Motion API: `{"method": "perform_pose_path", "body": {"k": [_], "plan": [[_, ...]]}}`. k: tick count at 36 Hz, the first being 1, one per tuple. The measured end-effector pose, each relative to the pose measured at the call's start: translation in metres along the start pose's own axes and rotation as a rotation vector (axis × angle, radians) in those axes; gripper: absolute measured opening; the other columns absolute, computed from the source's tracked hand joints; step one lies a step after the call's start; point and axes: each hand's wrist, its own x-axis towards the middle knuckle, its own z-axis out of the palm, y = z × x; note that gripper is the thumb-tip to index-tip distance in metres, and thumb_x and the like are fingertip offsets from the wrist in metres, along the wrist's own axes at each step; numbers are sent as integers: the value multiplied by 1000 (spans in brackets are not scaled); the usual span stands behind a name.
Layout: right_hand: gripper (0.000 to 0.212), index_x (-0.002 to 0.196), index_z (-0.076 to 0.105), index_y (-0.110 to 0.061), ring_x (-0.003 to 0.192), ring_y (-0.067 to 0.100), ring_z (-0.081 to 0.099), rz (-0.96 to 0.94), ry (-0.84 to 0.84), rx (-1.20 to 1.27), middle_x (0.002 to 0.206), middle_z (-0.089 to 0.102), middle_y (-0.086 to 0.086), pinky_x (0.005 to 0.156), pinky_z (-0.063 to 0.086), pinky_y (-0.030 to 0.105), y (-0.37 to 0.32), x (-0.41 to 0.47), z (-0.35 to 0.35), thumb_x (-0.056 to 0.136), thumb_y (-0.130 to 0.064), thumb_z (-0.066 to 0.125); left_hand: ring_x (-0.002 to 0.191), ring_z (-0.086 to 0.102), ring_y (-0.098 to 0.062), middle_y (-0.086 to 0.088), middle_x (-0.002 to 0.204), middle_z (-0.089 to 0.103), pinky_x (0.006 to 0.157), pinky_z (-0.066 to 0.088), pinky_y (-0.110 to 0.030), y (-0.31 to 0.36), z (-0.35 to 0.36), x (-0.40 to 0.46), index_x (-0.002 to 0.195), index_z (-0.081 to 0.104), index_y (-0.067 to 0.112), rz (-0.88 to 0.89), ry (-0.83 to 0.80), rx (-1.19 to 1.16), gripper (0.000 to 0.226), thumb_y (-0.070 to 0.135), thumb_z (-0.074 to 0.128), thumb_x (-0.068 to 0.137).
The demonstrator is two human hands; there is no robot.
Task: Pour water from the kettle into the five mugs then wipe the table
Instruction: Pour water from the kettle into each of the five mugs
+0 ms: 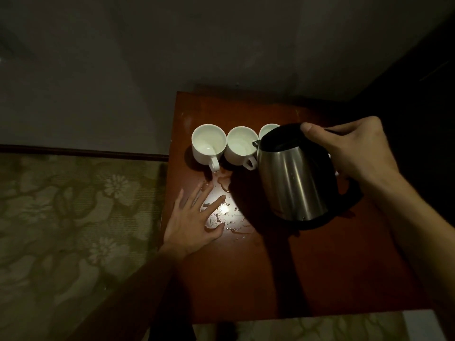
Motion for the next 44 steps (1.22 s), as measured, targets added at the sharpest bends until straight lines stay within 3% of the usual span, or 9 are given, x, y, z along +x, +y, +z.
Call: {"method": "perform_pose_path", "body": {"k": [3, 6, 11, 14, 17, 21, 44], "plan": [[64, 98, 79, -28, 84, 10, 76, 8, 6, 3, 91, 78, -5, 70, 60, 36, -1, 0, 1, 62, -79, 67, 159, 3, -19, 1, 172, 16, 124, 12, -60, 1, 0, 1, 158, 21, 49, 5, 5, 3, 73, 74, 36, 91], [45, 97, 78, -29, 85, 10, 75, 13, 14, -15, 91, 77, -6, 68, 59, 34, 0, 2, 1, 78, -69, 76, 159, 2, -20, 1, 172, 15, 124, 11, -60, 1, 0, 1, 159, 18, 49, 9, -2, 18, 74, 75, 34, 92], [57, 93, 77, -31, 84, 12, 77, 19, 10, -4, 90, 79, -4, 73, 66, 42, -4, 0, 1, 62, -79, 68, 159, 4, -20, 1, 171, 17, 124, 13, -60, 1, 1, 0, 158, 23, 48, 9, 15, 12, 73, 74, 37, 91], [36, 85, 76, -32, 83, 14, 77, 17, 20, -18, 87, 79, -3, 75, 67, 47, -4, 2, -1, 80, -68, 79, 159, 6, -21, 1, 171, 18, 123, 15, -60, 0, 2, 0, 158, 25, 47, 17, 28, 21, 73, 73, 38, 91], [33, 82, 74, -33, 85, 14, 76, 24, 16, -45, 89, 78, -4, 75, 65, 43, -5, 5, 0, 83, -66, 79, 159, 7, -22, -1, 171, 18, 123, 16, -61, -1, 3, 0, 159, 24, 47, 19, 26, 20, 73, 74, 36, 92], [33, 79, 72, -33, 84, 16, 76, 16, 12, -46, 88, 77, -3, 82, 67, 53, -8, 3, 2, 84, -65, 79, 159, 2, -20, 0, 172, 15, 124, 13, -60, 0, 2, 0, 159, 21, 49, 8, 4, 33, 73, 75, 33, 92], [29, 79, 71, -34, 83, 16, 77, 4, -14, -41, 86, 78, -2, 84, 67, 54, -14, 0, 1, 87, -60, 81, 159, 3, -19, 0, 171, 18, 123, 15, -61, 0, 0, 0, 158, 27, 46, 12, 16, 20, 73, 74, 36, 91]]}}
